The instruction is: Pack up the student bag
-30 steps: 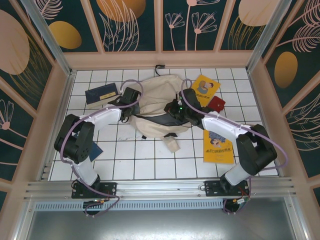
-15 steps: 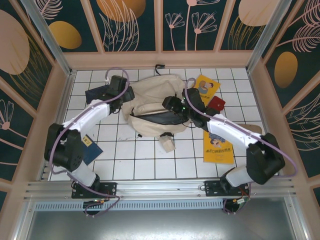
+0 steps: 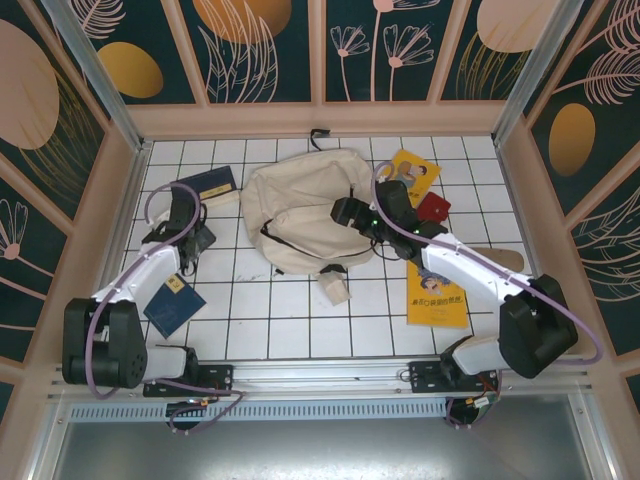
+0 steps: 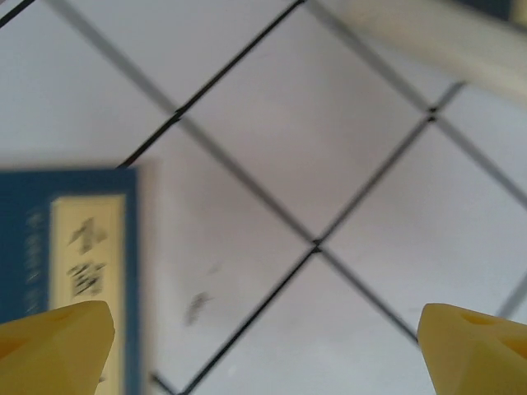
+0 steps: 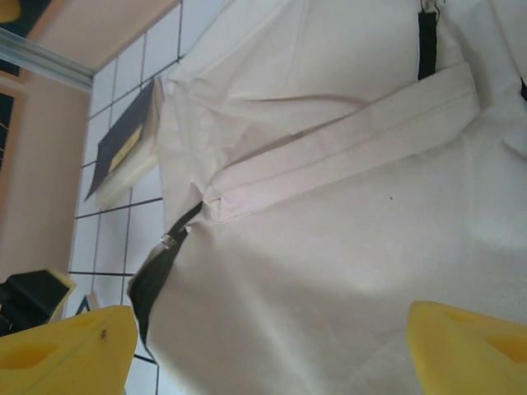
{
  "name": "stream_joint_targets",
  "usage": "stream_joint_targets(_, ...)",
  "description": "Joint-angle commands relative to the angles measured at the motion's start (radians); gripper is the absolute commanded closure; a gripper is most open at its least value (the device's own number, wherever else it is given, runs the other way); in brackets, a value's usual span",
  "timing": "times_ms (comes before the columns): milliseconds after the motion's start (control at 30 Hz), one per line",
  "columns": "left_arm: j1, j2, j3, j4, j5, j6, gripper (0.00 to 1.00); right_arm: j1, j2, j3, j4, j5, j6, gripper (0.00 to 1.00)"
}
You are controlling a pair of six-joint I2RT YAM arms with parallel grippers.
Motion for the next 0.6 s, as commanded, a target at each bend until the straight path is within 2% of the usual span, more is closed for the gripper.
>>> stream_joint_targets(0, 0.029, -0.017, -0.053, -0.014, 0.005, -0.084, 0.04, -0.007, 0.031, 0.034, -0.004, -0.031, -0.034, 0.14)
stream_joint_targets(200, 0.029, 0.051, -0.1, 0.083, 0.138, -0.081, 0.05, -0.007, 0.046, 0.033, -0.006, -0.037, -0.021, 0.15)
stream_joint_targets(400, 0.021, 0.069, -0.109, 0.125, 0.204, -0.05, 0.07, -0.008, 0.006, -0.005, 0.03, -0.019, 0.012, 0.15)
stream_joint_targets(567, -0.038, 0.089, -0.122, 0.196, 0.283, -0.092, 0.09, -0.011, 0.019, 0.015, 0.014, -0.006, 0.009, 0.15)
